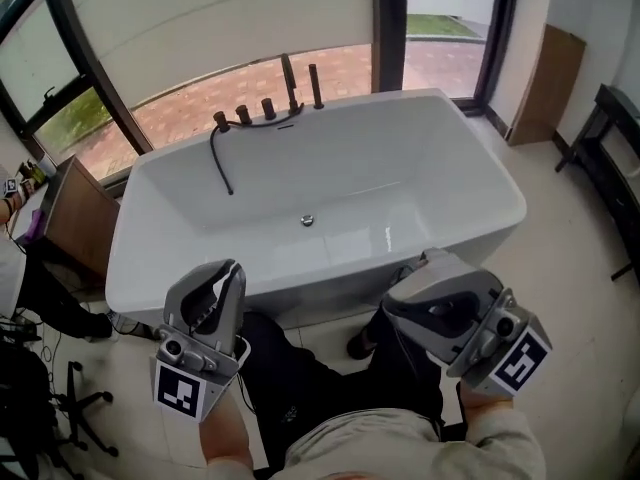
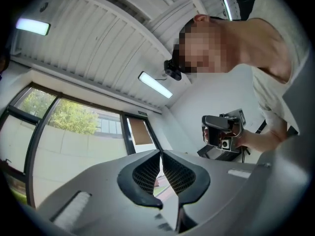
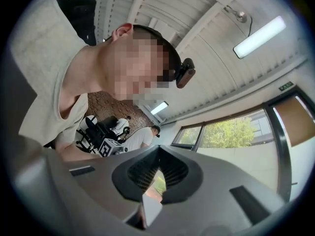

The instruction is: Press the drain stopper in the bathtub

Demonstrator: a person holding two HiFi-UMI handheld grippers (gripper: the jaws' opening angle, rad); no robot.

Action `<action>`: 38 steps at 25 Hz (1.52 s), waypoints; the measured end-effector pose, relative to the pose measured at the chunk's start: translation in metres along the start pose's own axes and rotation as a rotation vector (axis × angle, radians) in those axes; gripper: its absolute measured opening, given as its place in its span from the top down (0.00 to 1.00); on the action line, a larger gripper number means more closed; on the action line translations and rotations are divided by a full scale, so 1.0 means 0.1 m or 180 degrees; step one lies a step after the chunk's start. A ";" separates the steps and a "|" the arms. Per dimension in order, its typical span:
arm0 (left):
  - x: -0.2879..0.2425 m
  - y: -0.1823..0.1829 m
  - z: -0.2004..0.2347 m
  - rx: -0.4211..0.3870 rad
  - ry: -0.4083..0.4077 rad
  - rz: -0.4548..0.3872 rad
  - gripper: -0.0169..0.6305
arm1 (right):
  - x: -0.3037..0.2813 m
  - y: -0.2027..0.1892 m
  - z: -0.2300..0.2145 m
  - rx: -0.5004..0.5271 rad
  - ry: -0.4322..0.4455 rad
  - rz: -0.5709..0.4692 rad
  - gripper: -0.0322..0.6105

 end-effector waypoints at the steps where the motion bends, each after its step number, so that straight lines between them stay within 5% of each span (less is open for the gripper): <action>1: 0.05 0.09 -0.05 -0.0054 -0.0013 -0.0039 0.96 | 0.02 0.07 0.03 0.0056 -0.0016 -0.0047 0.95; 10: 0.42 0.71 -0.35 -0.0538 -0.0060 -0.0486 0.96 | 0.15 0.33 0.08 0.0263 -0.0162 -0.0137 0.95; 17: 0.47 0.69 -0.35 -0.0719 0.0004 -0.0405 0.96 | 0.10 0.22 0.22 0.0415 -0.0042 0.0035 0.95; 38: 0.47 0.62 -0.29 -0.0667 0.0068 -0.0353 0.96 | 0.10 0.12 0.21 0.0465 -0.0076 0.0120 0.95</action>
Point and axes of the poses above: the fingertips, and each gripper's own axes: x backward along the fingers, z to its left, y out of its top, the point moved 6 cm from there along x, backward along the fingers, and after that the axes turned 10 degrees about z, right-handed, at the moved point
